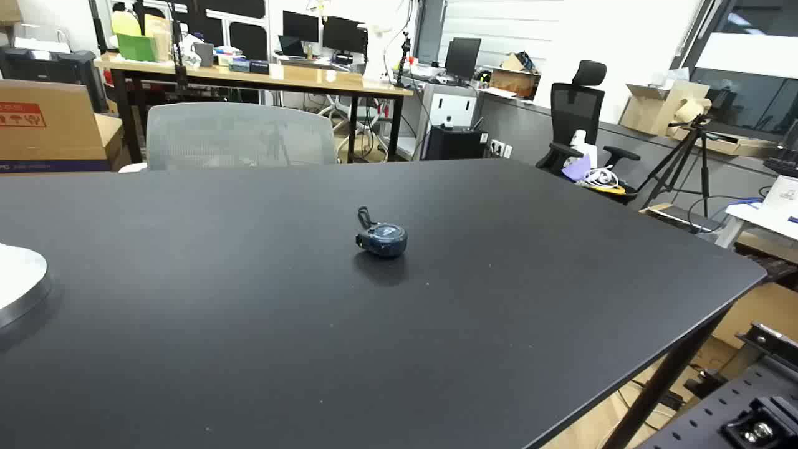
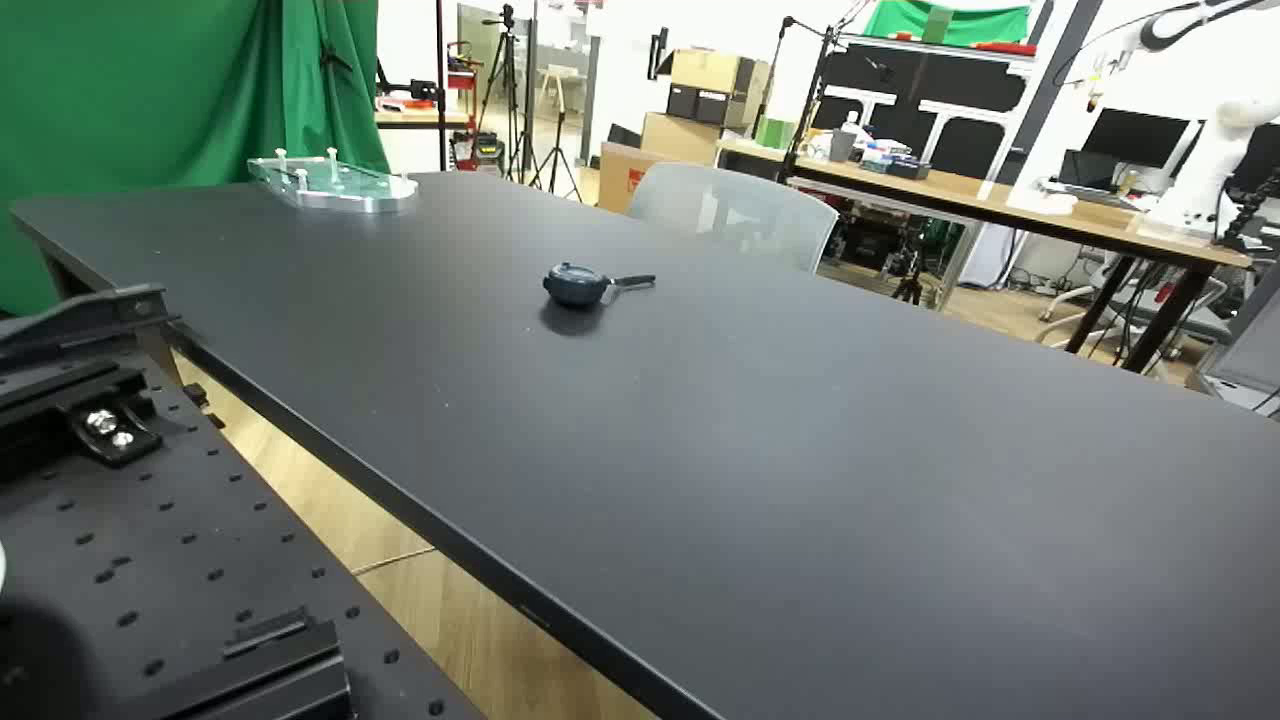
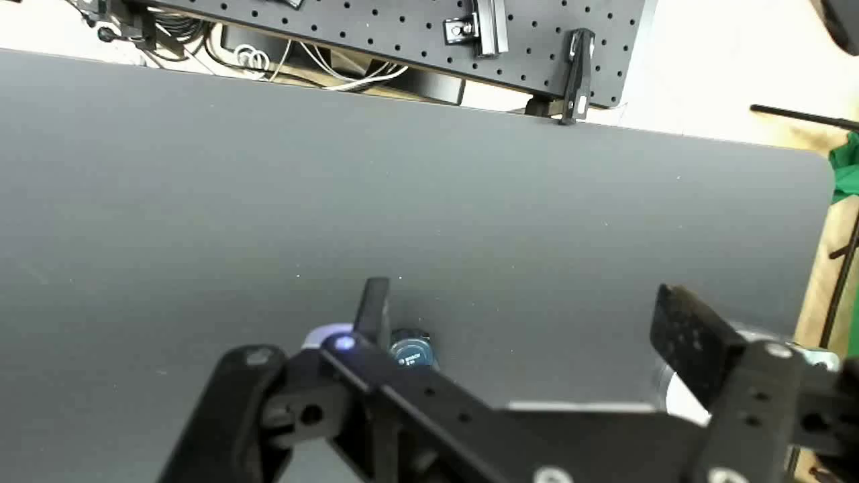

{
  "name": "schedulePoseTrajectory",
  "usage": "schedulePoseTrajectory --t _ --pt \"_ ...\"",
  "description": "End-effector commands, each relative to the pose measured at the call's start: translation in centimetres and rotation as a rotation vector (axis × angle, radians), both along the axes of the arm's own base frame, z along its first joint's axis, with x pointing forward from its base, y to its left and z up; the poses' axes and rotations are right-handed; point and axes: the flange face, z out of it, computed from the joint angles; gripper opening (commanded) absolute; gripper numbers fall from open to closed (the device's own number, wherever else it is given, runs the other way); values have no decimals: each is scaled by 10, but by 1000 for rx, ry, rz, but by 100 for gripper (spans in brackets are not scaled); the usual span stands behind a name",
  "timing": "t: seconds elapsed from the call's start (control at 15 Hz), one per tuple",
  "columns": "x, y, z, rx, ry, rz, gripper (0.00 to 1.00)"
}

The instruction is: Move the black object to the right

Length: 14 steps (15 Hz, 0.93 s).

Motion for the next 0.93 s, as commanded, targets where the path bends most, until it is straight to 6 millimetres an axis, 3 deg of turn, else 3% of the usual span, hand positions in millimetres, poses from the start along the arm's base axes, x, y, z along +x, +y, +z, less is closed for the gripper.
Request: schedulePoseTrajectory --t 0.0,0.87 --pt "1 0 1 0 -1 0 100" --pt "4 0 2 -34 -44 -2 100"
